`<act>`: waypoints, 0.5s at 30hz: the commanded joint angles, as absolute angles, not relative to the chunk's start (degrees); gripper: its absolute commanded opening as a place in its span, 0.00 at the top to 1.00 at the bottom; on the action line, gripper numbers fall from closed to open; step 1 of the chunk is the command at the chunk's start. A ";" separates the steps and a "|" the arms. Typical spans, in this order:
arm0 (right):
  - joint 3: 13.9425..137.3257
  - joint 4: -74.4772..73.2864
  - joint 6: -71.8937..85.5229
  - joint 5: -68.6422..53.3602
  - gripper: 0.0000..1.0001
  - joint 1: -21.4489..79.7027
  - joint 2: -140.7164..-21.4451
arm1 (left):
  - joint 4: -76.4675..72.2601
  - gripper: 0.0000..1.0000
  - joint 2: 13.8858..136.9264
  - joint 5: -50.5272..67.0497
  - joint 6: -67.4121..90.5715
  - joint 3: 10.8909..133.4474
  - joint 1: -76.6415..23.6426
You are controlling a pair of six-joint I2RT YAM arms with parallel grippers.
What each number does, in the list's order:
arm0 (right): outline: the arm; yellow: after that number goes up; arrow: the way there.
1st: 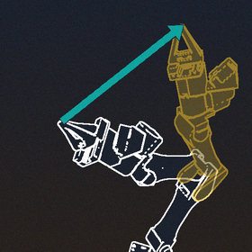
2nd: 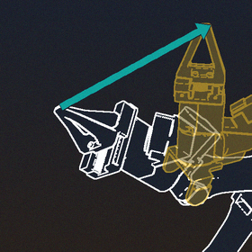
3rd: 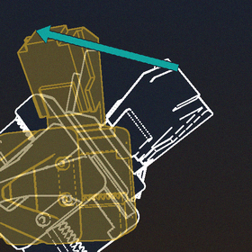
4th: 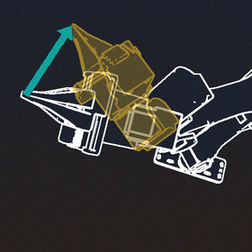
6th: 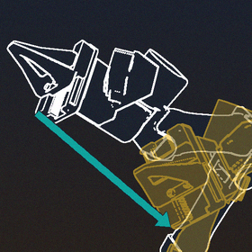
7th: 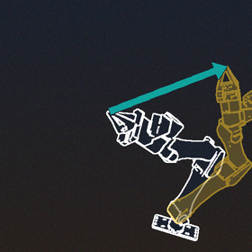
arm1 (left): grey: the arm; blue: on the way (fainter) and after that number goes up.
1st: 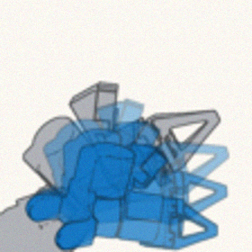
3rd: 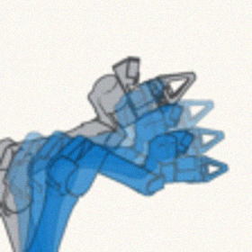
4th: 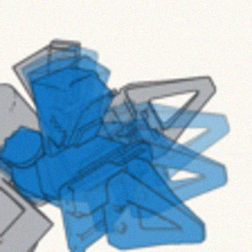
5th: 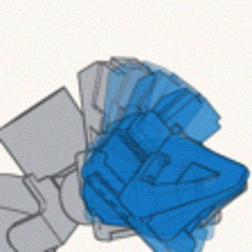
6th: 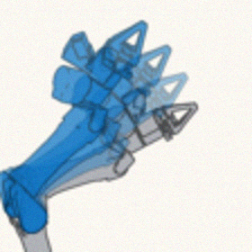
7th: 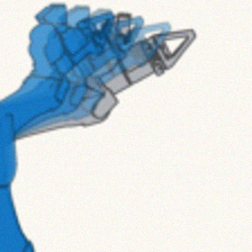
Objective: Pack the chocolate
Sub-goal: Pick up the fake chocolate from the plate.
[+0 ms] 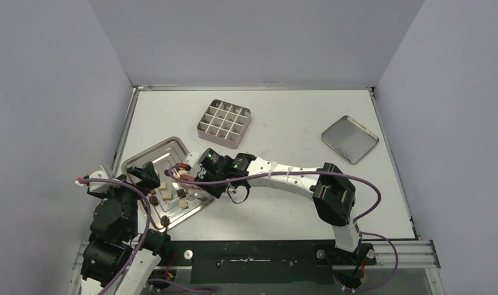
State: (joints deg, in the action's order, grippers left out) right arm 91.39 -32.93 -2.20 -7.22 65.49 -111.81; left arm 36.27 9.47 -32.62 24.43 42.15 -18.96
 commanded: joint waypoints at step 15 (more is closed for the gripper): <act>95.87 -36.04 6.66 -5.61 0.56 71.51 -112.62 | 38.36 0.03 8.31 -37.78 26.73 45.85 -18.54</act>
State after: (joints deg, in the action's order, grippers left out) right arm 92.60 -35.70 4.91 -6.83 70.96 -112.36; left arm 37.63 8.99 -35.27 25.54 43.31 -18.96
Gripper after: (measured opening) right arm 0.440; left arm 0.973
